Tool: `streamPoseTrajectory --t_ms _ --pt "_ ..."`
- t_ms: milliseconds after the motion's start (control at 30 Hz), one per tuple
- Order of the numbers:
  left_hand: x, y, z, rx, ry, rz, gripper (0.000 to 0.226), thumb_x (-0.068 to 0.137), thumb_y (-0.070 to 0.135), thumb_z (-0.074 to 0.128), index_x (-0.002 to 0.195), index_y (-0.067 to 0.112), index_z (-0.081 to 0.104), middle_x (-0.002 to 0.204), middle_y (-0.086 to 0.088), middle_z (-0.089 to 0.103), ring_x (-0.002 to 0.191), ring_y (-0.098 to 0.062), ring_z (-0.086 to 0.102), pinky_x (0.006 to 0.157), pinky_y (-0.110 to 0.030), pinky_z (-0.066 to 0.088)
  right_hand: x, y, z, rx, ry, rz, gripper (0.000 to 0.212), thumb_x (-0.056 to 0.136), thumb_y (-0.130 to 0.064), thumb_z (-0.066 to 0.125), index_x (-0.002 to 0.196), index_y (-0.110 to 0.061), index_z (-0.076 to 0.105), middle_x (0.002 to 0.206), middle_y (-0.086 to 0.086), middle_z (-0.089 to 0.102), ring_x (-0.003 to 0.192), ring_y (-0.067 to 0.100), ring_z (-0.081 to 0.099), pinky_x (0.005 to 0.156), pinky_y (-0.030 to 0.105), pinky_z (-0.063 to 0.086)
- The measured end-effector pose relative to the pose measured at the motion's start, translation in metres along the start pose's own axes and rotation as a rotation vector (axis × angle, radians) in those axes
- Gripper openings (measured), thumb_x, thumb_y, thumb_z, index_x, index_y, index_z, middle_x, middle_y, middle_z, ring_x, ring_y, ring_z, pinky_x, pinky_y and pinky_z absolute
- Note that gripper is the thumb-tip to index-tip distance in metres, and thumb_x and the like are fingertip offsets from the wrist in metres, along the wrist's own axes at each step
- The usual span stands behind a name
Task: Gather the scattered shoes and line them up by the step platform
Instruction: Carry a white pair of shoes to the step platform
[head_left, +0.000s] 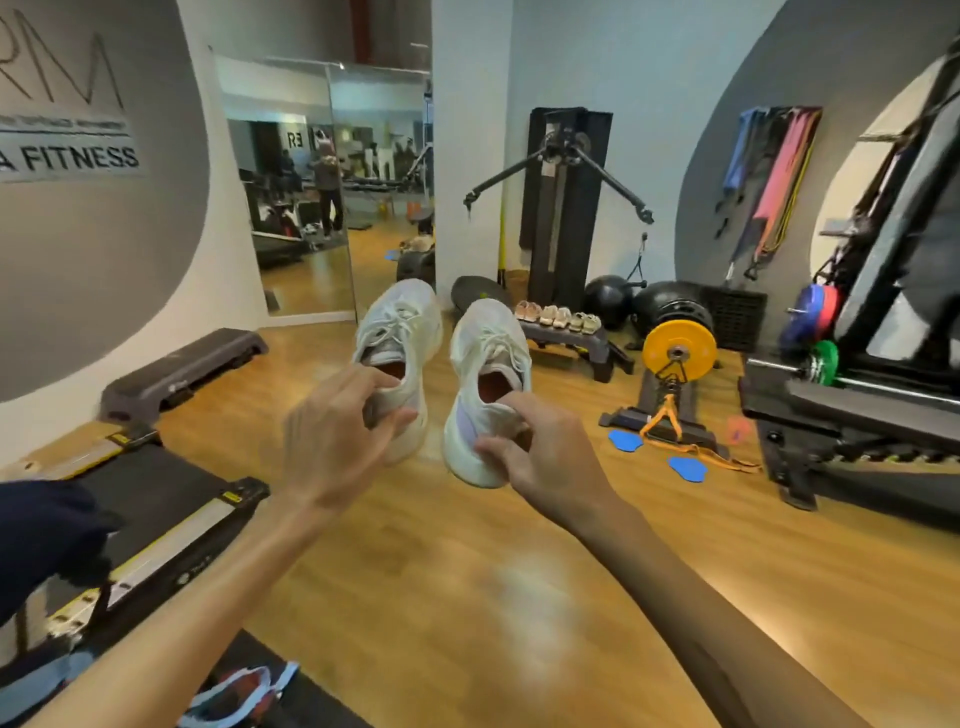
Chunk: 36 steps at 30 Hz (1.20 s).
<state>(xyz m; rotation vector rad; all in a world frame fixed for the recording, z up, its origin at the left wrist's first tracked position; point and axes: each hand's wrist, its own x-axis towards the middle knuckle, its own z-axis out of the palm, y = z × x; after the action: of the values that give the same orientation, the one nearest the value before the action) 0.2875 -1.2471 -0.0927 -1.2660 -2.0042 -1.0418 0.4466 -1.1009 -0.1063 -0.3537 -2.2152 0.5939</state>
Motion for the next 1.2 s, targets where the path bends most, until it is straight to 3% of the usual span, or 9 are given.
streamPoseTrajectory --t_ms 233,333,433,600,733,867,1000,1133,1200 --pt "0.078 -0.025 0.147 -0.065 -0.053 0.018 0.029 0.069 0.03 0.084 0.091 0.018 0.069 0.076 0.006 0.062 0.06 -0.014 0.05 0.051 -0.027 0.04 0.084 0.138 0.014 -0.017 0.021 0.092 0.022 0.077 -0.022 0.076 0.076 -0.011 0.057 0.069 0.002 0.057 0.065 0.015 0.048 0.058 0.033 0.04" --pt "0.114 -0.03 0.202 -0.08 -0.072 0.005 0.029 0.07 0.028 0.083 0.092 0.016 0.069 0.079 0.004 0.064 0.062 -0.012 0.048 0.052 -0.025 0.036 0.122 0.194 0.013 0.03 0.042 0.154 0.022 0.077 -0.028 0.075 0.079 -0.012 0.06 0.069 0.001 0.059 0.062 0.016 0.055 0.056 0.04 0.048" --pt "0.151 -0.037 0.249 -0.074 -0.078 -0.017 0.029 0.069 0.026 0.084 0.092 0.015 0.069 0.08 0.005 0.062 0.063 -0.008 0.044 0.053 -0.012 0.027 0.169 0.242 0.014 0.052 -0.003 0.182 0.025 0.077 -0.036 0.071 0.086 -0.014 0.062 0.072 0.002 0.061 0.061 0.023 0.063 0.053 0.05 0.052" --pt "0.212 -0.062 0.321 -0.068 -0.092 -0.018 0.031 0.068 0.023 0.085 0.092 0.014 0.069 0.084 0.002 0.065 0.067 -0.007 0.043 0.055 -0.018 0.029 0.244 0.316 0.024 0.043 -0.023 0.171 0.02 0.078 -0.032 0.073 0.083 -0.018 0.059 0.072 -0.001 0.062 0.063 0.025 0.063 0.055 0.05 0.052" --pt "0.266 -0.101 0.38 -0.082 -0.08 0.013 0.032 0.067 0.022 0.085 0.094 0.014 0.069 0.086 0.002 0.066 0.066 -0.007 0.042 0.055 -0.015 0.029 0.31 0.367 0.049 0.042 -0.018 0.148 0.019 0.08 -0.029 0.074 0.086 -0.016 0.062 0.075 0.001 0.064 0.064 0.025 0.064 0.054 0.052 0.052" --pt "0.327 -0.154 0.442 -0.092 -0.059 0.045 0.033 0.068 0.027 0.085 0.094 0.013 0.068 0.086 0.001 0.067 0.065 -0.007 0.047 0.055 -0.014 0.032 0.376 0.417 0.083 0.032 -0.015 0.121 0.017 0.079 -0.028 0.075 0.087 -0.017 0.065 0.075 -0.002 0.064 0.065 0.021 0.061 0.058 0.047 0.05" --pt "0.397 -0.203 0.498 -0.084 -0.058 0.064 0.035 0.068 0.029 0.084 0.094 0.012 0.068 0.087 0.0 0.069 0.066 -0.003 0.045 0.055 -0.005 0.023 0.451 0.464 0.118 -0.004 -0.022 0.14 0.02 0.079 -0.025 0.076 0.094 -0.012 0.068 0.082 0.001 0.066 0.074 0.019 0.058 0.065 0.042 0.048" --pt "0.471 -0.248 0.562 -0.094 -0.095 0.071 0.036 0.068 0.027 0.085 0.095 0.01 0.069 0.088 -0.003 0.07 0.067 -0.006 0.047 0.057 -0.006 0.026 0.524 0.52 0.146 0.004 -0.014 0.163 0.022 0.08 -0.025 0.076 0.099 -0.016 0.069 0.085 -0.007 0.065 0.075 0.011 0.057 0.063 0.03 0.045" --pt "0.501 -0.268 0.598 -0.099 -0.102 0.083 0.036 0.068 0.026 0.085 0.095 0.009 0.068 0.09 -0.004 0.07 0.068 -0.008 0.049 0.057 -0.009 0.029 0.555 0.551 0.158 -0.001 -0.005 0.175 0.022 0.079 -0.024 0.076 0.098 -0.017 0.069 0.083 -0.01 0.063 0.071 0.01 0.058 0.061 0.031 0.048"
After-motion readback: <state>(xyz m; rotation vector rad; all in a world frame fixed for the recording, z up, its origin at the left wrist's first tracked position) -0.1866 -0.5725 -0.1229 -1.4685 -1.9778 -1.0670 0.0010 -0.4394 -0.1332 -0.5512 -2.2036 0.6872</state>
